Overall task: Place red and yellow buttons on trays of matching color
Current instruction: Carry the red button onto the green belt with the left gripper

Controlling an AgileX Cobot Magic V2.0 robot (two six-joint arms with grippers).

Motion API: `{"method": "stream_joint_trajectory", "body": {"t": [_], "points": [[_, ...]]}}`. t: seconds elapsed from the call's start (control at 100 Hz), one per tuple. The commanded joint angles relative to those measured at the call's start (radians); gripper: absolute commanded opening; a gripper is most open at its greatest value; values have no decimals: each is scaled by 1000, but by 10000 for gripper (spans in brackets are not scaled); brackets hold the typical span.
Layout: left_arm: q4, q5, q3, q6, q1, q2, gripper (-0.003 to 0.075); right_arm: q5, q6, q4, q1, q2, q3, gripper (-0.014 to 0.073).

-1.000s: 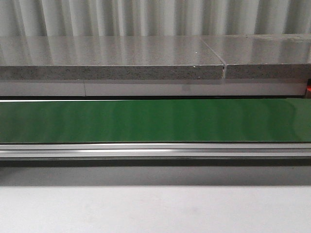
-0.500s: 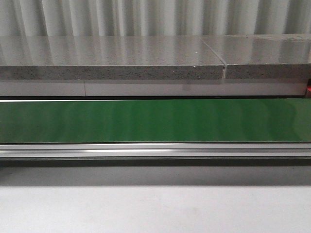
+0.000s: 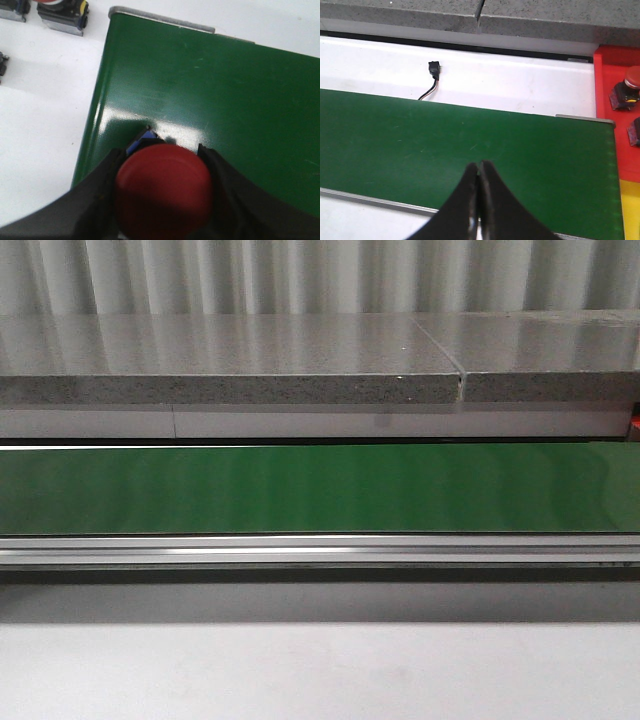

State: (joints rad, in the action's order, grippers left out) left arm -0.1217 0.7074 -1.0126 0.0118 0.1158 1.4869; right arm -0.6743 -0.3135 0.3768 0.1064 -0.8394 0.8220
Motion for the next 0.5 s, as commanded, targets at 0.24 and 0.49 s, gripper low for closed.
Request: {"method": "stream_joint_trajectory", "body": {"t": [0.24,0.49], "points": [[-32,-37,-22,-5,-8,1,130,54,-7,12,-2,10,25,-67],[-66,-27,-25,-58,-17,-28,587,54,-7,12,-2,10,25,-67]]}}
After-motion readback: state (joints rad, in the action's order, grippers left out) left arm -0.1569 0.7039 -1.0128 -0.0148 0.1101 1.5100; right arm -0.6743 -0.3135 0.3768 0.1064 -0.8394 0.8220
